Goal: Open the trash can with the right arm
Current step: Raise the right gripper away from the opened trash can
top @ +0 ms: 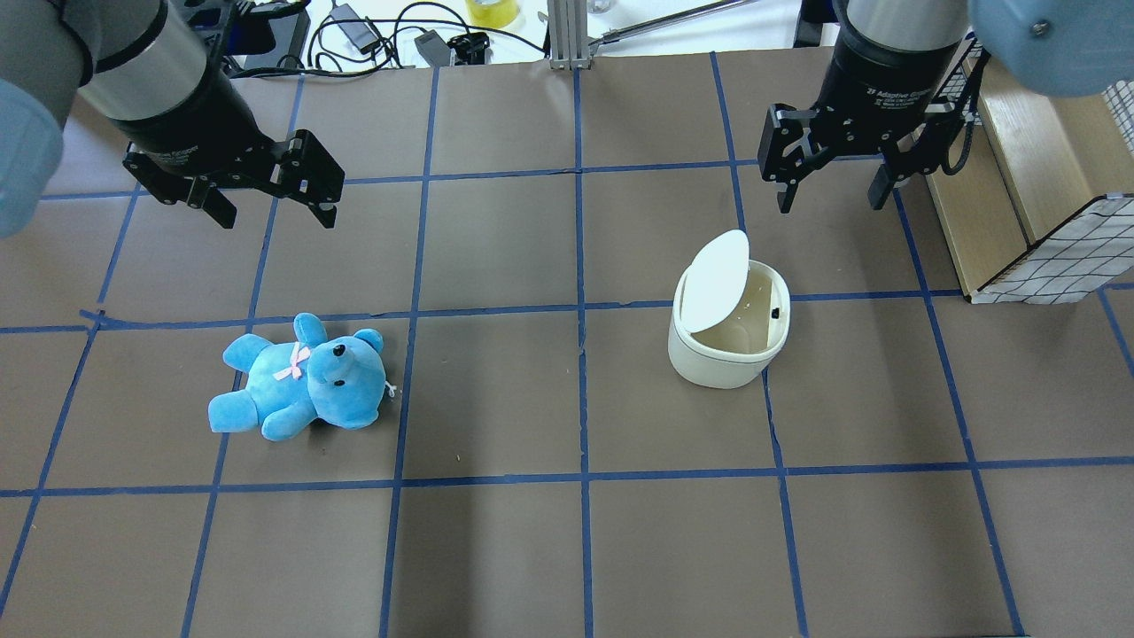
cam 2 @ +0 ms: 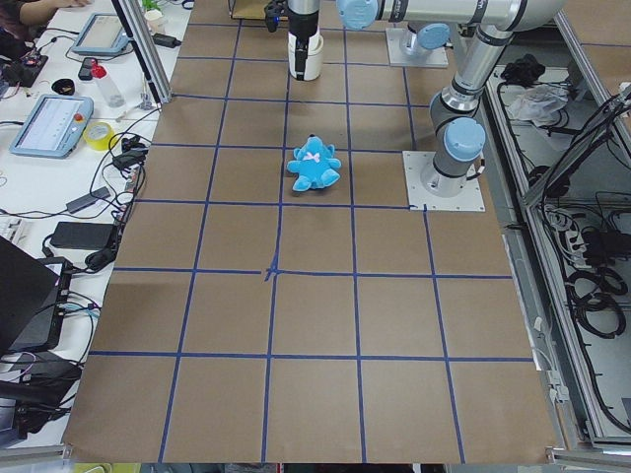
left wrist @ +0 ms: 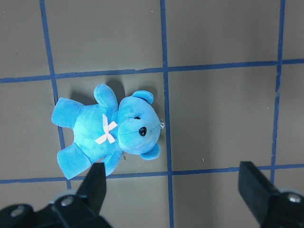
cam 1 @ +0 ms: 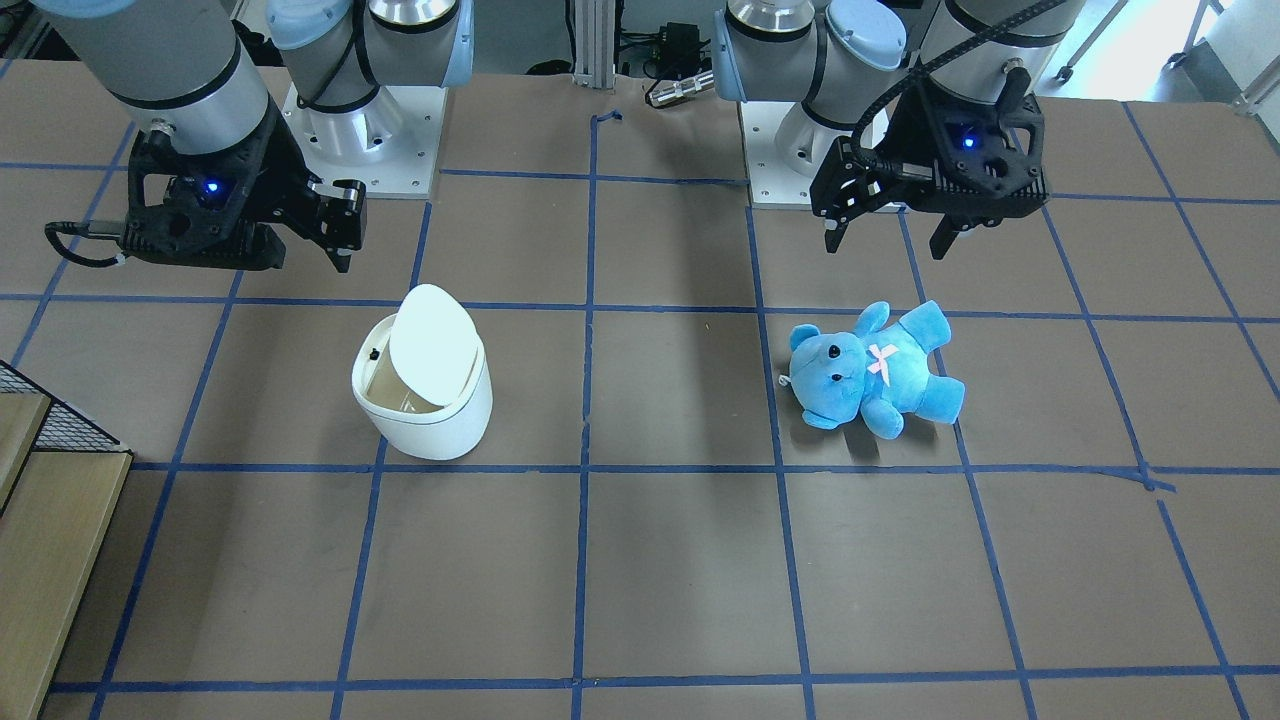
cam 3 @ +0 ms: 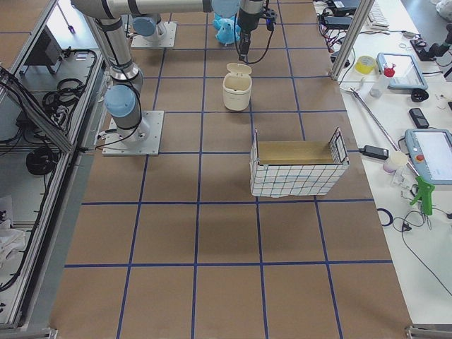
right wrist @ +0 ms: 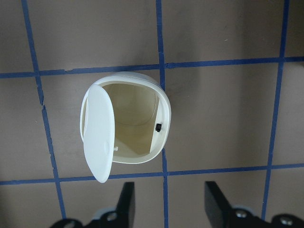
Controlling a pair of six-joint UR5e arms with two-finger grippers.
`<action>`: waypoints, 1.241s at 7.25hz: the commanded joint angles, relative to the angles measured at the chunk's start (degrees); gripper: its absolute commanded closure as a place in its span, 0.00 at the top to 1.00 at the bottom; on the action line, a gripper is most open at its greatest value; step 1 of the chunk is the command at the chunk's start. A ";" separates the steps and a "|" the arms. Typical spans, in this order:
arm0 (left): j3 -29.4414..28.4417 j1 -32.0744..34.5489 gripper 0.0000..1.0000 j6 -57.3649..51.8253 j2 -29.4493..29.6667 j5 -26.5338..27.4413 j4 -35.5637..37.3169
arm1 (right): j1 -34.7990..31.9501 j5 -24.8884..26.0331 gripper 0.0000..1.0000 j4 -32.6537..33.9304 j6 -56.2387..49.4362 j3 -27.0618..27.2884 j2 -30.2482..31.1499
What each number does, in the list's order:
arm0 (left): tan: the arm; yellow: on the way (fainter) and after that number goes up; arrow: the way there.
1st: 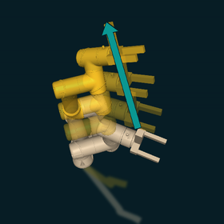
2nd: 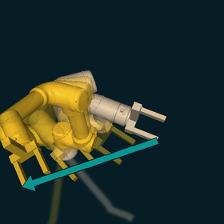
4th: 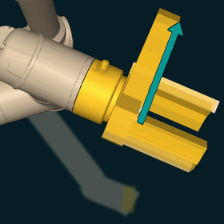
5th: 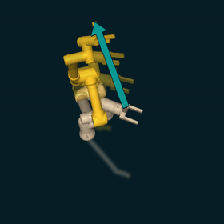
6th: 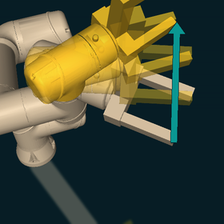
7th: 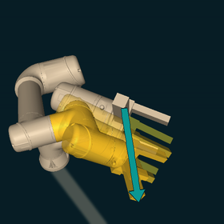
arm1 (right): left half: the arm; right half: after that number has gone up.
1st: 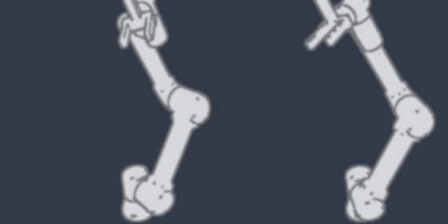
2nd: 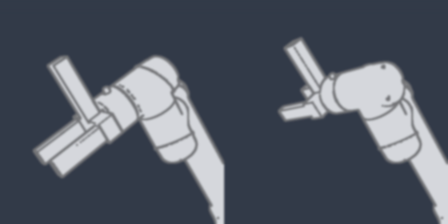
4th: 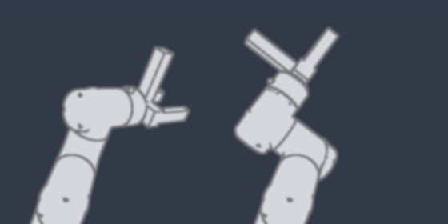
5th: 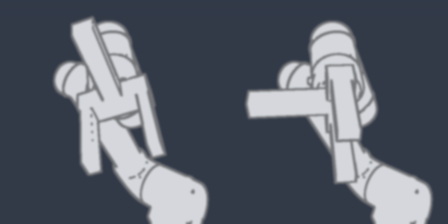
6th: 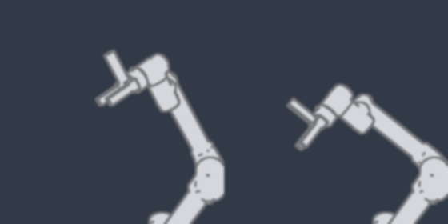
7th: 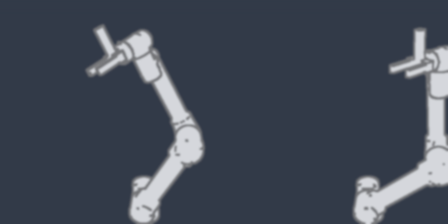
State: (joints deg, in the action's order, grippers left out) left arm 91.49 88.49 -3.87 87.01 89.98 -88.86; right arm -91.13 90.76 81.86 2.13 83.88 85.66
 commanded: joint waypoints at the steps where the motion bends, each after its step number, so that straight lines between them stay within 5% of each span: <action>1: 0.00 0.01 1.00 0.00 0.00 0.02 0.00 | 1.82 -1.02 1.00 0.31 -3.00 -0.12 0.03; 9: 0.00 0.01 1.00 0.00 0.00 0.02 0.00 | 4.46 -0.94 1.00 -3.64 -14.35 -3.11 0.83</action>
State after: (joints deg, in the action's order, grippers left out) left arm 91.49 88.51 -3.87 87.01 90.00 -88.86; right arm -87.44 89.92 78.59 -11.15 80.86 86.46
